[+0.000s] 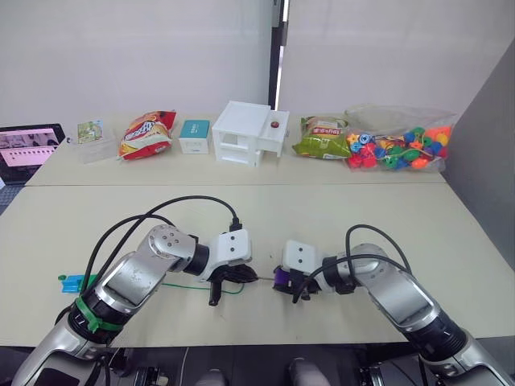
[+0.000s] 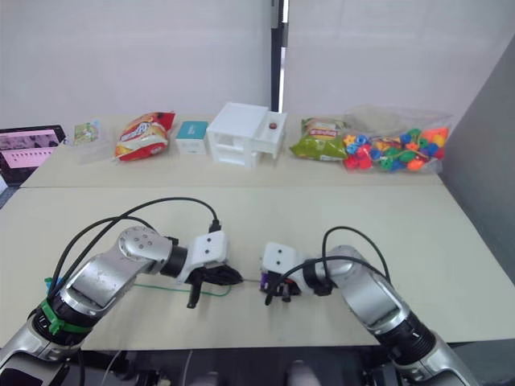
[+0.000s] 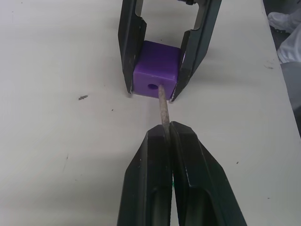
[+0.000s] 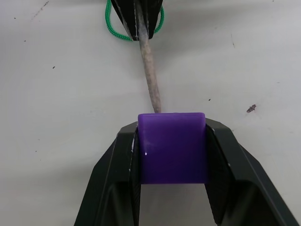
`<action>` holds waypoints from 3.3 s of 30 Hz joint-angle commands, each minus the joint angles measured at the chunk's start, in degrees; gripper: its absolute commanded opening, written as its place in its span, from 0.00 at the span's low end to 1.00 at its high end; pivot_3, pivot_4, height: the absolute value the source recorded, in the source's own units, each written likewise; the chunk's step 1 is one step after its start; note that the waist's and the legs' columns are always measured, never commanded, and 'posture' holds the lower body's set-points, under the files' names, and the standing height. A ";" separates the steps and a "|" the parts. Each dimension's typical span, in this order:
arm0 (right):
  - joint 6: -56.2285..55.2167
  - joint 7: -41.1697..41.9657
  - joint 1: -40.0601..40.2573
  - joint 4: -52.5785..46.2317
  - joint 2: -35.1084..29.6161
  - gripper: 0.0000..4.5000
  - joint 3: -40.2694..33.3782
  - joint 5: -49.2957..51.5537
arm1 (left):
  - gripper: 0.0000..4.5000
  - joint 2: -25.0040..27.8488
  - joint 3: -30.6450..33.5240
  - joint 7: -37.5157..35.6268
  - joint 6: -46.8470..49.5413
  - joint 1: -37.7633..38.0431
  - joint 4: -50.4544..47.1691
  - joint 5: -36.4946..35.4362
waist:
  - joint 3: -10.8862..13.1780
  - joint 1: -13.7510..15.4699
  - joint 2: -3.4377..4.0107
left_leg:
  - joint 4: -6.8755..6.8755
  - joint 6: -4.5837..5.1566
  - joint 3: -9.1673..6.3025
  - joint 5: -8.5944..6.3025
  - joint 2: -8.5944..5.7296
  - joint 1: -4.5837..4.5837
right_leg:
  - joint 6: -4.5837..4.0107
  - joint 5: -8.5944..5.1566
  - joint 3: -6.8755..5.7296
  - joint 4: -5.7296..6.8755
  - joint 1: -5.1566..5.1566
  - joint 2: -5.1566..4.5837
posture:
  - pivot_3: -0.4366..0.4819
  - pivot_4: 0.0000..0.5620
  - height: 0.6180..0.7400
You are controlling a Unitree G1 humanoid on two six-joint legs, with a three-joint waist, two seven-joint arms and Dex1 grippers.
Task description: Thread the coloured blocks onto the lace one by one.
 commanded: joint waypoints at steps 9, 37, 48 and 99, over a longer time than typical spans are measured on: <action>1.48 0.12 0.39 -0.85 0.47 0.27 1.24 1.07 | 0.00 -5.31 -2.78 0.82 -1.65 -1.67 -0.03 -0.60 | 0.00 0.07 0.00 | 0.01 0.00 0.00 0.00 0.00 -0.01 | 0.00 0.00 0.00 -0.01 -0.01 0.00 | 0.48 0.27 1.00; 0.84 2.79 1.46 -1.58 2.17 0.27 0.33 4.36 | 0.00 -11.66 -5.07 -2.35 -8.99 -3.22 6.91 2.84 | -0.04 1.61 0.01 | 0.13 -0.03 -0.03 0.02 -0.04 0.19 | 0.09 0.00 -0.02 -0.43 0.55 -0.03 | 0.48 0.27 1.00; -1.26 3.18 -0.01 2.72 1.84 0.27 1.59 2.09 | 0.00 -8.03 -4.32 -2.54 -18.92 -1.21 9.12 7.47 | -0.04 0.96 0.01 | 0.06 0.08 -0.03 -0.05 0.00 0.20 | 0.08 0.00 -0.02 -0.40 0.46 0.00 | 0.48 0.27 1.00; 2.93 0.39 1.01 -1.93 -0.09 0.27 1.62 2.92 | 0.63 -1.64 4.95 -1.59 -14.73 10.25 8.81 0.76 | -0.08 -0.21 -0.04 | 0.00 0.09 -0.01 -0.05 0.04 0.11 | 0.07 0.01 0.00 0.01 0.02 0.04 | 0.48 0.27 1.00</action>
